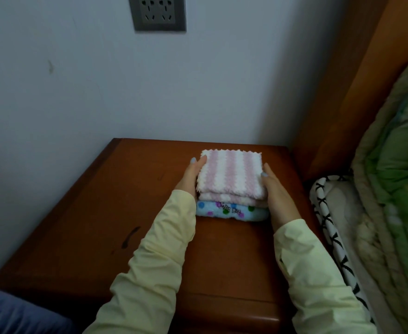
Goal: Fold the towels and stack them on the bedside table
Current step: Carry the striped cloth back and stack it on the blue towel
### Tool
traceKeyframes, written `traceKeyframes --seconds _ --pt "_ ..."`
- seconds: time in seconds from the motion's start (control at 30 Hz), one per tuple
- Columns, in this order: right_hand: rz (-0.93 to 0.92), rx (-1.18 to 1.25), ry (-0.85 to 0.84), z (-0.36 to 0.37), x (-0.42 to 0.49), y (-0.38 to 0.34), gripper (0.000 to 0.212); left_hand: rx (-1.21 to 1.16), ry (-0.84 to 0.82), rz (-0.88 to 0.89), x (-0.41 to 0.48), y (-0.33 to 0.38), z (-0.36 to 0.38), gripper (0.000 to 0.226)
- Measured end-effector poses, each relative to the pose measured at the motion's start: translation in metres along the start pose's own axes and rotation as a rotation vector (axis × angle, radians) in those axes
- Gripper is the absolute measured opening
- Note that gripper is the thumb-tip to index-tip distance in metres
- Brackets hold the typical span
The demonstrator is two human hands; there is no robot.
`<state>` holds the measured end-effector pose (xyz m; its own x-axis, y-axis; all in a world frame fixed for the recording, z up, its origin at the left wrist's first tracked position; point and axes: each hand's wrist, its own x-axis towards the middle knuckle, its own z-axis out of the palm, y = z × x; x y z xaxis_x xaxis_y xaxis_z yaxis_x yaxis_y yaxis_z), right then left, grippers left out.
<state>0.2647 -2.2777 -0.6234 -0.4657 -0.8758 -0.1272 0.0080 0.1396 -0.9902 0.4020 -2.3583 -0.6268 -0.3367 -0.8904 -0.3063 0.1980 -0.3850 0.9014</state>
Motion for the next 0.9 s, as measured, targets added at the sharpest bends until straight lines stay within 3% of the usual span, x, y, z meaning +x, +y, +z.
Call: traceKeyframes --seconds 0.07,0.13,0.23,0.33,0.4,0.57,0.67,0.7,0.8,0.9 --pt "-0.008 0.025 0.011 -0.001 0.000 -0.001 0.046 0.033 0.030 0.064 -0.002 0.003 0.003 0.080" --pt "-0.020 -0.008 -0.023 0.002 0.000 -0.001 0.048 0.145 0.040 0.006 0.002 0.001 0.006 0.083" --pt "-0.033 -0.064 -0.047 0.003 -0.002 0.000 0.052 0.244 0.048 -0.052 0.007 0.004 0.010 0.069" --pt "-0.069 -0.039 -0.012 -0.002 -0.002 0.002 0.052 0.163 0.059 -0.063 0.006 0.001 0.004 0.091" --pt "-0.076 -0.012 -0.004 -0.005 -0.002 0.003 0.050 0.108 0.032 -0.070 0.008 -0.004 -0.002 0.094" --pt "-0.056 -0.035 -0.063 0.001 -0.003 0.002 0.049 0.137 0.056 -0.011 0.002 0.001 0.005 0.066" --pt "-0.084 -0.025 -0.020 -0.001 -0.003 -0.002 0.047 0.078 -0.001 -0.013 0.005 0.003 0.003 0.092" --pt "-0.110 -0.026 -0.002 -0.002 -0.003 -0.003 0.046 0.075 -0.015 -0.002 0.010 0.002 0.000 0.086" --pt "-0.159 -0.124 -0.036 -0.001 -0.002 -0.005 0.041 0.247 -0.063 0.130 -0.004 0.006 0.004 0.040" --pt "-0.151 -0.230 -0.087 0.001 0.000 -0.001 0.041 0.393 -0.097 0.323 -0.006 -0.008 -0.008 0.041"
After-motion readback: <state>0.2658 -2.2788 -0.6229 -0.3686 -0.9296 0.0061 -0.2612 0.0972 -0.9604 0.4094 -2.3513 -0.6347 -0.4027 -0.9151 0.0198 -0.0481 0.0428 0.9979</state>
